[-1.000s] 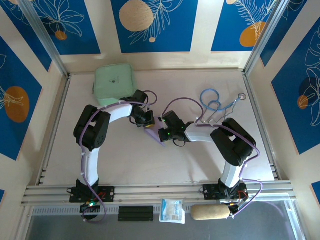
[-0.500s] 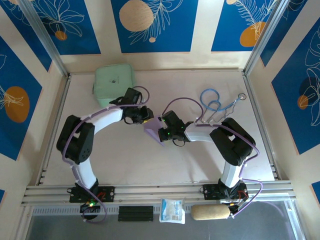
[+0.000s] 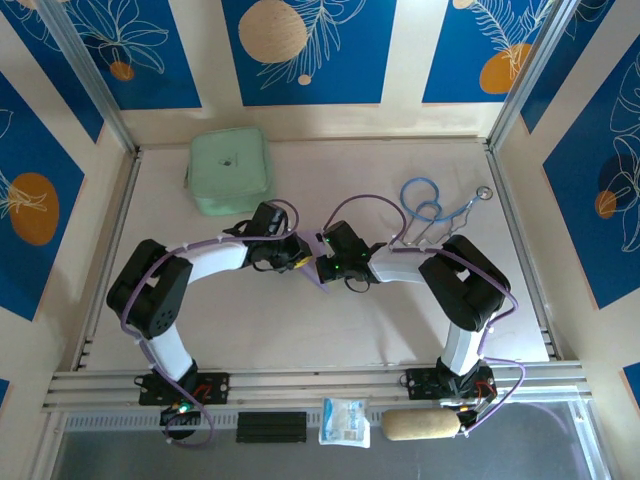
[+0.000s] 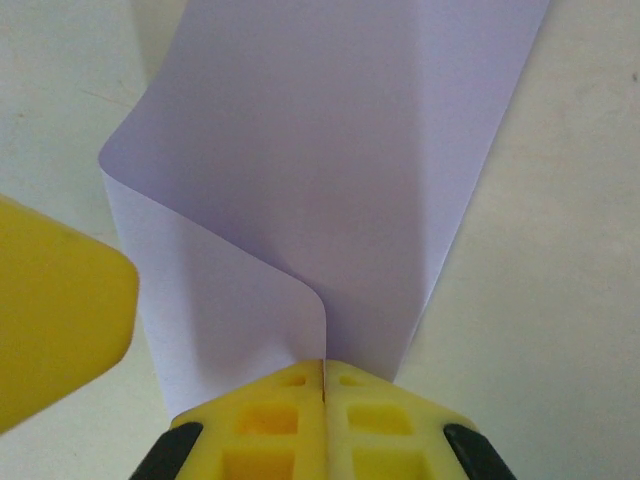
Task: Fold a paper plane with a square sheet of paper (pick it up from the middle)
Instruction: Third fold the triangle at the center of the table.
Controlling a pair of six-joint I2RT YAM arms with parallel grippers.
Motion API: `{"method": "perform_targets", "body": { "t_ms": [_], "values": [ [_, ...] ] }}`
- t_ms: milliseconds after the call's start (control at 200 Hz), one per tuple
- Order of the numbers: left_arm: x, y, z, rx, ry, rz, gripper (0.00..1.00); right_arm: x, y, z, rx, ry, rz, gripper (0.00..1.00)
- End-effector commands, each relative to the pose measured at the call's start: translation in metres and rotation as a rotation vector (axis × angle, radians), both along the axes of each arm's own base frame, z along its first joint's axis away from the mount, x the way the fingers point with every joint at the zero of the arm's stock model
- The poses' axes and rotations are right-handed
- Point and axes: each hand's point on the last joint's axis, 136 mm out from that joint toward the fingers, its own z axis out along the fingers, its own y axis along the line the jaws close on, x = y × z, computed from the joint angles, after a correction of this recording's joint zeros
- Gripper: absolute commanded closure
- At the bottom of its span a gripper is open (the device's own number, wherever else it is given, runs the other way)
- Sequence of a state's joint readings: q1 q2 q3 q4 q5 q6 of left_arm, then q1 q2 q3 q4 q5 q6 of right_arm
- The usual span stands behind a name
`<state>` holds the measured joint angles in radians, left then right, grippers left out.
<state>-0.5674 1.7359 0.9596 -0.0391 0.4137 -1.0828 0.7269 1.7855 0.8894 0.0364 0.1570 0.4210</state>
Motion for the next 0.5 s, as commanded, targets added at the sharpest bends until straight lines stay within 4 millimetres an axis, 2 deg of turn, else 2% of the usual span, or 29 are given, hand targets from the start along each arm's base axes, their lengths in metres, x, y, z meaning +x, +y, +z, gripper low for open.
{"method": "perform_targets", "body": {
  "t_ms": [0,495],
  "values": [
    [-0.004,-0.007,-0.009,-0.024,0.027,-0.014,0.85,-0.012,-0.011,-0.023,-0.056,0.084,-0.014,1.0],
    [-0.015,0.004,-0.038,0.051,0.072,-0.028,0.88,-0.011,-0.013,-0.025,-0.065,0.09,-0.027,1.0]
  ]
}}
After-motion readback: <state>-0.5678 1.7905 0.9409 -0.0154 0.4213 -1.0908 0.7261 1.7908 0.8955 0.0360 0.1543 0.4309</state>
